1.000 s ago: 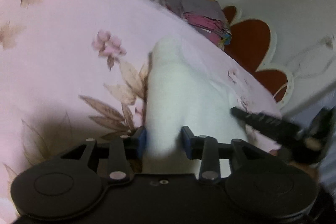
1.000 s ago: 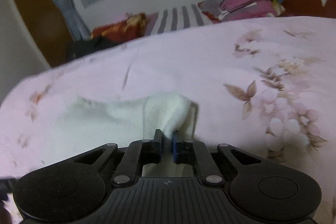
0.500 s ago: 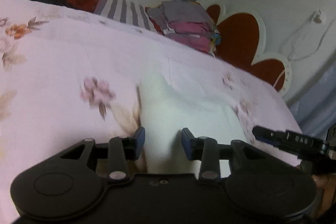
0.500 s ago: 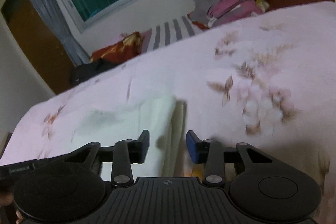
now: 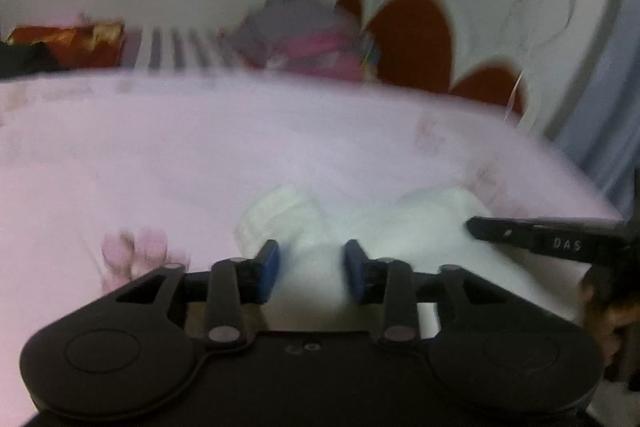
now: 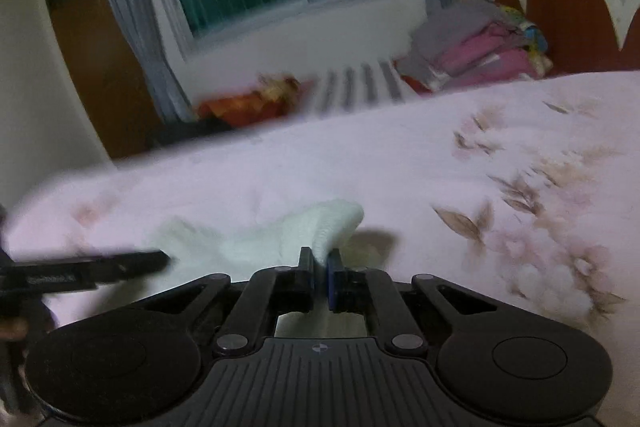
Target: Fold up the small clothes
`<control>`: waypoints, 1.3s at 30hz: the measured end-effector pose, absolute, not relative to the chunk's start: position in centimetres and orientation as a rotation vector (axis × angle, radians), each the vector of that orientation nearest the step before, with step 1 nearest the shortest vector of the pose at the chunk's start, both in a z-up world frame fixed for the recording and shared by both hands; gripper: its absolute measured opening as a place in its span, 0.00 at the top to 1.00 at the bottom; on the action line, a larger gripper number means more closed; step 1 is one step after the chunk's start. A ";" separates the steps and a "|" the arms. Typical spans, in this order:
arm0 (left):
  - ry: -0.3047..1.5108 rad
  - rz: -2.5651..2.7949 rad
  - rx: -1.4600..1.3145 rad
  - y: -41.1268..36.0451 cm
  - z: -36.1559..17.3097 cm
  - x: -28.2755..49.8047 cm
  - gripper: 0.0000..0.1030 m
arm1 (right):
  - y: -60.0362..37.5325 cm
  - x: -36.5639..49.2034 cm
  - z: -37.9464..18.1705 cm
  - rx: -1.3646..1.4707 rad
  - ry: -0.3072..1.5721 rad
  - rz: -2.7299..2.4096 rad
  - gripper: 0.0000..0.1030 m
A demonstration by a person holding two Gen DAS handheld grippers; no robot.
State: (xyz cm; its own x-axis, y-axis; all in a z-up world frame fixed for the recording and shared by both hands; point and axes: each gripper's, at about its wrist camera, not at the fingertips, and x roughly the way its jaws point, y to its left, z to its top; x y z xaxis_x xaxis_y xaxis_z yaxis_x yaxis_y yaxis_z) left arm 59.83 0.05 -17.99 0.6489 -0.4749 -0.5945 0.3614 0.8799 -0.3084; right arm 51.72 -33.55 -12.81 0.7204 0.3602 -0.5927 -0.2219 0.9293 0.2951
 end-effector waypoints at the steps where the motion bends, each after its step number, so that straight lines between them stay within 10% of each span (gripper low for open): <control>1: 0.730 -0.469 -0.217 0.3 -18.3 60.1 0.55 | -33.1 52.0 -13.8 0.189 0.737 0.312 0.95; 4: 0.767 -0.459 -0.275 1.2 -17.7 60.4 0.49 | -32.6 52.2 -13.1 0.163 0.735 0.294 0.95; 8: 0.653 -0.428 -0.290 3.3 -14.5 57.7 0.53 | -33.1 50.9 -10.8 0.137 0.651 0.219 0.68; 35: 0.788 -0.398 -0.402 3.3 -16.4 52.0 0.63 | -34.3 44.6 -11.3 0.507 0.840 0.298 0.67; 39: 0.796 -0.399 -0.403 2.5 -16.5 51.9 0.65 | -33.3 44.6 -11.3 0.415 0.837 0.316 0.90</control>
